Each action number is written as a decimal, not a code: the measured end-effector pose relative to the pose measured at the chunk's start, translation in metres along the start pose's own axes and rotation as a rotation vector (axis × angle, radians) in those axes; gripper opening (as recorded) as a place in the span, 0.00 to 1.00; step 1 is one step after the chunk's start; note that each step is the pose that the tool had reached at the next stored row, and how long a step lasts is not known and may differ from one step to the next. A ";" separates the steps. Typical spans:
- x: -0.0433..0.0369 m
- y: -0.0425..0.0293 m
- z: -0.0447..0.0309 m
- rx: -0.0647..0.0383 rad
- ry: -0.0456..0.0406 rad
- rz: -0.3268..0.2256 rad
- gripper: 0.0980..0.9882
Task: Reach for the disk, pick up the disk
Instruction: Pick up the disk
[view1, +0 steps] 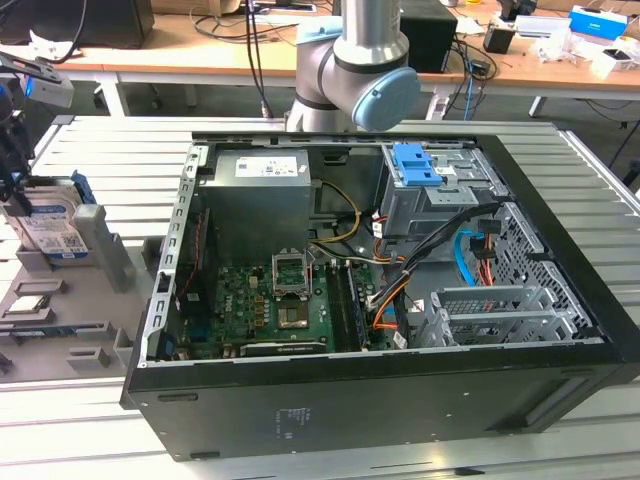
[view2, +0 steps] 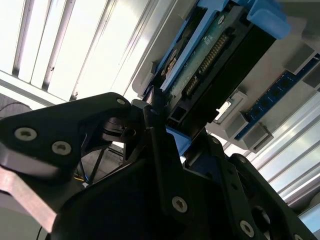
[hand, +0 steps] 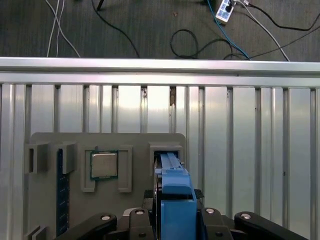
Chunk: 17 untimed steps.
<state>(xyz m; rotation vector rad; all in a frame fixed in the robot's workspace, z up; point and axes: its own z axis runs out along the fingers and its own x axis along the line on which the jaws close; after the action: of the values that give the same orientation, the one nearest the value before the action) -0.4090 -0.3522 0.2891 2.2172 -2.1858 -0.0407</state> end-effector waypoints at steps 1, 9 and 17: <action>0.0000 0.0000 0.0000 0.000 0.0000 0.000 0.30; 0.0000 0.0001 -0.0036 0.000 -0.0001 0.000 0.30; 0.0000 0.0004 -0.0192 0.000 0.0000 0.000 0.30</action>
<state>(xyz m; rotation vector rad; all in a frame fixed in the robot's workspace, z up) -0.4086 -0.3521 0.3083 2.2172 -2.1859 -0.0406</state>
